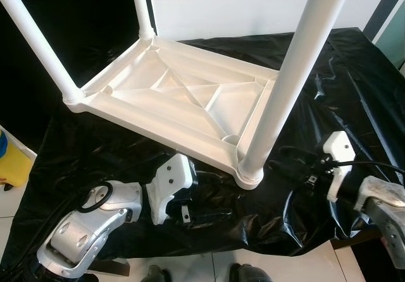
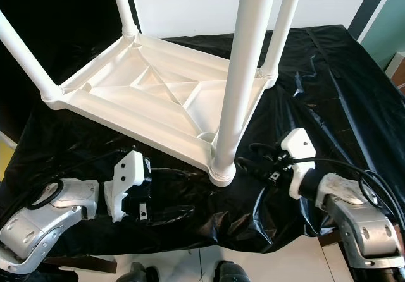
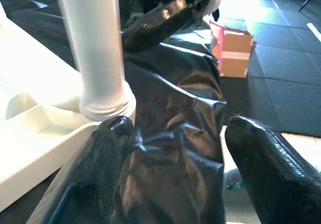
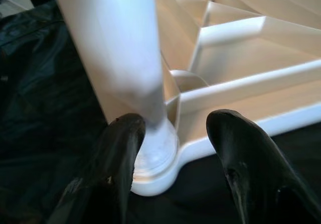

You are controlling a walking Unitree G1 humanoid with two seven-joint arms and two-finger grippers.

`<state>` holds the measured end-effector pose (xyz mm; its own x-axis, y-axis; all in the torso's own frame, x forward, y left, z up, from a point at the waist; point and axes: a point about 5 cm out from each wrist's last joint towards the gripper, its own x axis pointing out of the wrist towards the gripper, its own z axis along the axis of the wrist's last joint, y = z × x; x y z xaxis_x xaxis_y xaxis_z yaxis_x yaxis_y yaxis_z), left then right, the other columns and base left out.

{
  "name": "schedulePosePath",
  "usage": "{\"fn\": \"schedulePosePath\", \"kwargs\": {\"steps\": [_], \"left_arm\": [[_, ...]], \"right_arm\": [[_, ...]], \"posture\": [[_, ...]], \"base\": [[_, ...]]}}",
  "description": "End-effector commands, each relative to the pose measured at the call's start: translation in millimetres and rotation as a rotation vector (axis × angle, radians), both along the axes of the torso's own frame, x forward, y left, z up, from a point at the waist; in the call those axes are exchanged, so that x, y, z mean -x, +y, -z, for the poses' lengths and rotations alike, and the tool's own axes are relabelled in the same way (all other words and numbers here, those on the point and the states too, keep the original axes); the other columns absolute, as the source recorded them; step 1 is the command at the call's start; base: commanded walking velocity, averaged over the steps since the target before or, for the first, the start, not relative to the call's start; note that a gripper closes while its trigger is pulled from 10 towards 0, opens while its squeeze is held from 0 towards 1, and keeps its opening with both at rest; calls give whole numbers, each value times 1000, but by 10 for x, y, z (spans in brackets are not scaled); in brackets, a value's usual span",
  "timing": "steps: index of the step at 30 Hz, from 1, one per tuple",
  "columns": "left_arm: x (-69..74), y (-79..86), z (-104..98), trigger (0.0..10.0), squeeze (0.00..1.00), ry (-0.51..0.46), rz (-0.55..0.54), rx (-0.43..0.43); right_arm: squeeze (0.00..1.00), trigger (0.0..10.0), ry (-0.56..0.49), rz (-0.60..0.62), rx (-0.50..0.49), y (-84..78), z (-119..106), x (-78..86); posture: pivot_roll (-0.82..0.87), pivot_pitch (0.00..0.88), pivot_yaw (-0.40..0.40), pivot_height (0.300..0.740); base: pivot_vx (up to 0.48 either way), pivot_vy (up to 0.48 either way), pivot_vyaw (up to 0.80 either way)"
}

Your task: Building children table

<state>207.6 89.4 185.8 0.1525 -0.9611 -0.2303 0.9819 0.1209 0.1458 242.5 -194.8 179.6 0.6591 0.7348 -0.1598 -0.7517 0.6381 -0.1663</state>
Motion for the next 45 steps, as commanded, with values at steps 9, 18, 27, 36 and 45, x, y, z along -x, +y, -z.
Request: {"fn": "schedulePosePath", "kwargs": {"steps": [9, 18, 27, 36, 45], "left_arm": [[86, -30, -128, 10000, 0, 32, 64, 88], [128, 7, -153, 10000, 0, 75, 68, 132], [130, 18, -162, 10000, 0, 85, 19, 152], [-231, -92, -76, 10000, 0, -60, -290, 107], [-497, -300, 99, 10000, 0, -43, -568, 66]], "right_arm": [[0, 10000, 8, -135, -81, 436, 47, -83], [0, 10000, -10, -241, -189, 1008, 45, -208], [0, 10000, 6, -284, -271, 1295, 54, -195], [0, 10000, 7, -285, -251, 1132, 20, -179], [0, 10000, -29, -131, -99, 533, -4, -252]], "posture": [[-124, 139, 17, 740], [-94, 136, 6, 740], [-94, 148, 3, 740], [-96, 155, -1, 740], [-116, 159, 8, 740]], "base": [[0, 0, 0], [0, 0, 0], [0, 0, 0], [0, 0, 0], [0, 0, 0]]}}
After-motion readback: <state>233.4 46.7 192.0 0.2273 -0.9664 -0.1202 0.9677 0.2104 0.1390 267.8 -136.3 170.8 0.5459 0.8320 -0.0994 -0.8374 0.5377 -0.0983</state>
